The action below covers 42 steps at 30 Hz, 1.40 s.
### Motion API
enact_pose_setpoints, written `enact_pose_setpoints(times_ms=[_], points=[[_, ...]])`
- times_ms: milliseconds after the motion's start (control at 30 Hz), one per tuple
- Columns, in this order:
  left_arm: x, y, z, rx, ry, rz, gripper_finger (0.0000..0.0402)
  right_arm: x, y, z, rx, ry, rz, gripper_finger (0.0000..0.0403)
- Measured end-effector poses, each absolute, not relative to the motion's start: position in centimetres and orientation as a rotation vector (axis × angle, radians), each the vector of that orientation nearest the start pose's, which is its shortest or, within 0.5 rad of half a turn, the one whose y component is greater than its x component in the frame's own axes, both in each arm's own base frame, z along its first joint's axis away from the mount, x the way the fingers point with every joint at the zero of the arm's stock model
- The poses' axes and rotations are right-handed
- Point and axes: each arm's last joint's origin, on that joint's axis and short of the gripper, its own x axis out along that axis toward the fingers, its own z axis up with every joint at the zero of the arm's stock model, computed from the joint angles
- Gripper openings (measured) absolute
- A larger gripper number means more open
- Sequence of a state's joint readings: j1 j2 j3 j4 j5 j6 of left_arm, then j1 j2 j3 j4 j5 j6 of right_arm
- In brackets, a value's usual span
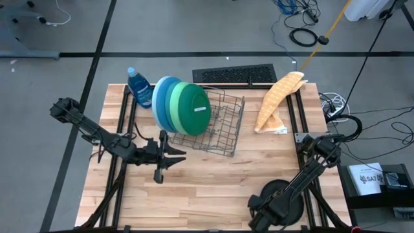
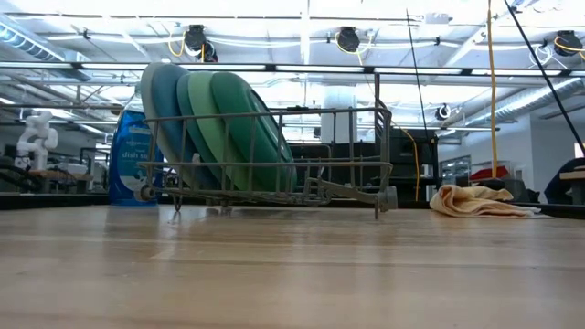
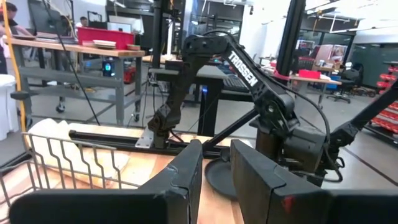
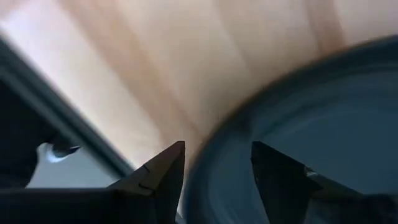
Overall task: Sort dishes
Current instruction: Put the black plate into the dish rack
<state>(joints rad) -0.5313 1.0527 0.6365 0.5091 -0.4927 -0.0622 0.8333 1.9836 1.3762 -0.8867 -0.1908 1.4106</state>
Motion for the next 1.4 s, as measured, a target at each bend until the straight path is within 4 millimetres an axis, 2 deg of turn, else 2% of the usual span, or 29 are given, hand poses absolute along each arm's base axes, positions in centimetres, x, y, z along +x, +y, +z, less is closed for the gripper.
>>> enact_pose_setpoints(times_ms=[100,300,500,667,733,867,1067,1133,1267,1400], points=[[20.6,-10.4,29.7,-0.107,-0.079,-0.034,0.0084,24.2,27.5,15.0,0.542,1.690,-0.387,0.0170],[20.7,-10.2,29.7,-0.109,-0.080,-0.021,0.0084,24.4,27.6,14.4,0.481,1.708,-0.325,0.0122],[20.7,-10.2,29.7,-0.109,-0.079,-0.018,0.0084,24.4,27.6,14.6,0.456,1.720,-0.281,0.0026],[20.7,-10.2,29.7,-0.093,-0.079,-0.016,0.0084,24.8,27.2,15.9,0.458,1.669,-0.224,0.0013],[20.7,-10.2,29.7,-0.086,-0.079,-0.016,0.0084,25.2,27.0,17.5,0.460,1.613,-0.163,0.0007],[20.7,-10.2,29.7,-0.087,-0.079,-0.016,0.0084,26.2,26.8,22.7,0.457,1.451,0.023,0.0003],[21.2,-10.3,29.2,-0.069,-0.061,-0.023,0.0084,26.5,26.1,31.7,0.235,1.040,0.283,0.0002],[21.6,-10.4,29.0,-0.044,-0.060,-0.057,0.0084,26.4,25.5,34.1,0.166,0.920,0.339,0.0001],[22.2,-10.4,29.2,-0.011,-0.120,-0.168,0.0084,26.0,23.7,37.2,0.055,0.778,0.411,0.0001],[22.6,-10.4,29.6,0.008,-0.196,-0.347,0.0084,25.8,21.8,39.0,-0.040,0.697,0.448,0.0001]])
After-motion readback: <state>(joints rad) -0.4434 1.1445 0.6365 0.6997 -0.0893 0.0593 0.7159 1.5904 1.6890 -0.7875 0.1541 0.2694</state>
